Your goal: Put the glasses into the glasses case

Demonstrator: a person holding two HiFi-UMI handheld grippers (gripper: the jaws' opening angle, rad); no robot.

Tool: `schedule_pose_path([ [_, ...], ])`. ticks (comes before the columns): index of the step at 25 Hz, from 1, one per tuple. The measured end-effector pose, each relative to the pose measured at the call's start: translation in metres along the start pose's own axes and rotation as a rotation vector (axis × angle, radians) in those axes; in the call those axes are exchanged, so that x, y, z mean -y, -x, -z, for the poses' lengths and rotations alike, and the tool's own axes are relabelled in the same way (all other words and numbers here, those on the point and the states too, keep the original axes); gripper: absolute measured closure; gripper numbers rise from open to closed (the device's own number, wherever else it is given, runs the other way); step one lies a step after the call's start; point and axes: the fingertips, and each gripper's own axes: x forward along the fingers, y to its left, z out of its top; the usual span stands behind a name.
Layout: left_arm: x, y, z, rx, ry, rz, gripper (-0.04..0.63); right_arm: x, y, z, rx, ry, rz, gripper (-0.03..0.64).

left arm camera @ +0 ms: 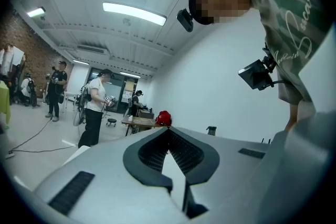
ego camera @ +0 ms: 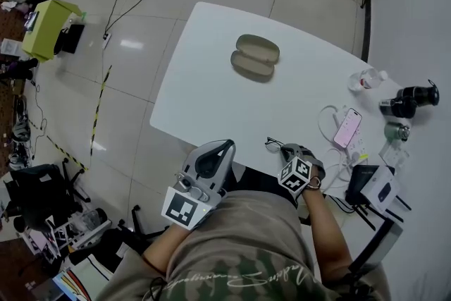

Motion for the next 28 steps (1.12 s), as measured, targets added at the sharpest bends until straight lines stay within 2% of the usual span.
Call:
schedule_pose_path([
  [7,-0.013,-0.006,-0.003,0.013,0.005,0.072,0.595,-0.001,-0.005,-0.001,-0.028,-0.055,0.013,0.595],
  [16,-0.038,-0.006,0.000,0.005,0.055,0.088,0.595,0.002,-0.005,-0.018,-0.052,-0.056,0.014,0.595],
  [20,-0.051,-0.003,-0.007,0.046,0.039,0.078,0.595,0.002,-0.007,-0.028,-0.060,-0.050,0.010,0.595],
  [24,-0.063,-0.003,-0.001,0.025,0.076,0.107,0.595,-0.002,-0.011,-0.035,-0.083,-0.037,-0.006,0.595],
  [28,-0.074,0.001,-0.005,0.026,0.077,0.123,0.595,-0.004,-0.015,-0.050,-0.089,-0.034,-0.004,0.595],
])
